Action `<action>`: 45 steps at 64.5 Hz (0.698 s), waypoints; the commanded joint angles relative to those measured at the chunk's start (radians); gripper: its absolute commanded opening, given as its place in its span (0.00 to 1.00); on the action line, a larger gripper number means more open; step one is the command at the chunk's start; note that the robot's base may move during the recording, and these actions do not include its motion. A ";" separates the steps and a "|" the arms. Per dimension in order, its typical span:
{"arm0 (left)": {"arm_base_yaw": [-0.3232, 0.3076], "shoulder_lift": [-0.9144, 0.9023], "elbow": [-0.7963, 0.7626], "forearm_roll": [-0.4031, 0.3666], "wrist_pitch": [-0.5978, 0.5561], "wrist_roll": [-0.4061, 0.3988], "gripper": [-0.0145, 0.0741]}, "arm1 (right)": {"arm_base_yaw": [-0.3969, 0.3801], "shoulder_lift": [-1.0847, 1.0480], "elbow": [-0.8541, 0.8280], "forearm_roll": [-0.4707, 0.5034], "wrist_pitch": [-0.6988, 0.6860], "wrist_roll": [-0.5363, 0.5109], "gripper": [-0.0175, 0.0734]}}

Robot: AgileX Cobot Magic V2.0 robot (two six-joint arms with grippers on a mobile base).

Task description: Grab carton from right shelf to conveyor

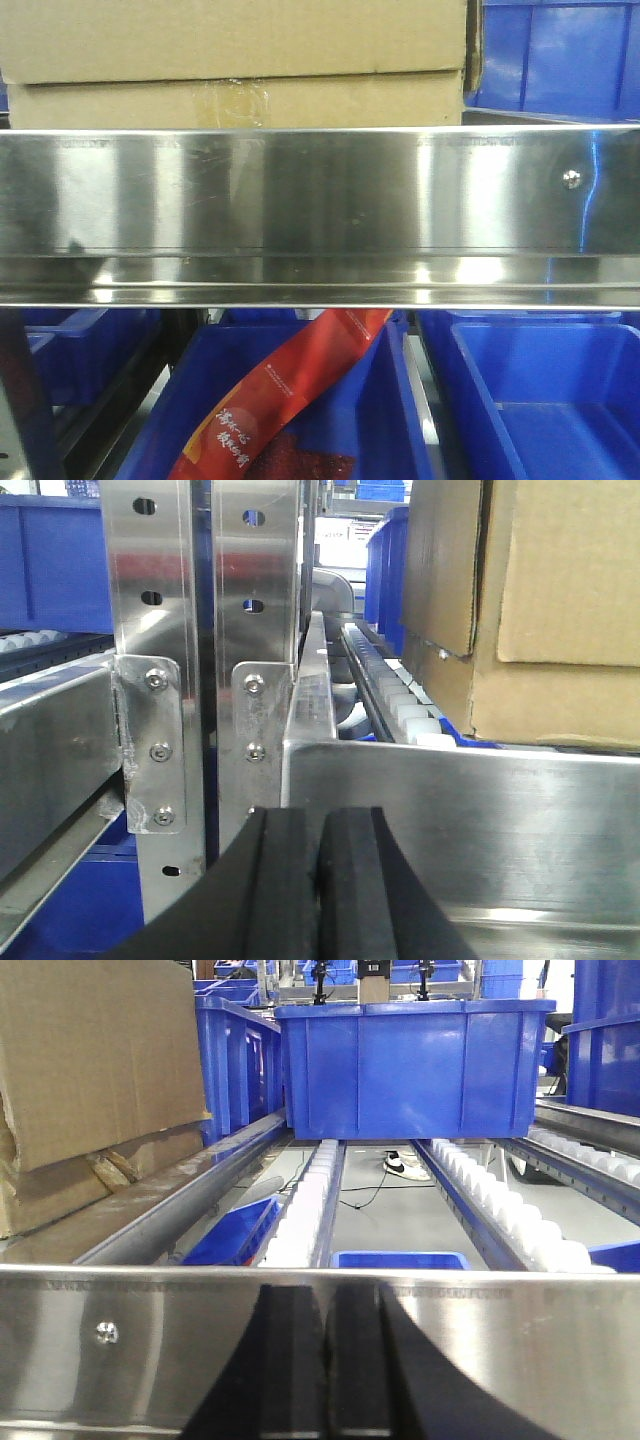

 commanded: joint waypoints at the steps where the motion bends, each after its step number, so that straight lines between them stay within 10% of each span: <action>1: 0.001 -0.004 -0.003 -0.003 -0.014 0.002 0.16 | 0.000 -0.003 -0.001 0.001 -0.023 -0.010 0.13; 45: 0.001 -0.004 -0.003 -0.003 -0.154 0.002 0.16 | 0.000 -0.003 -0.001 0.001 -0.033 -0.010 0.13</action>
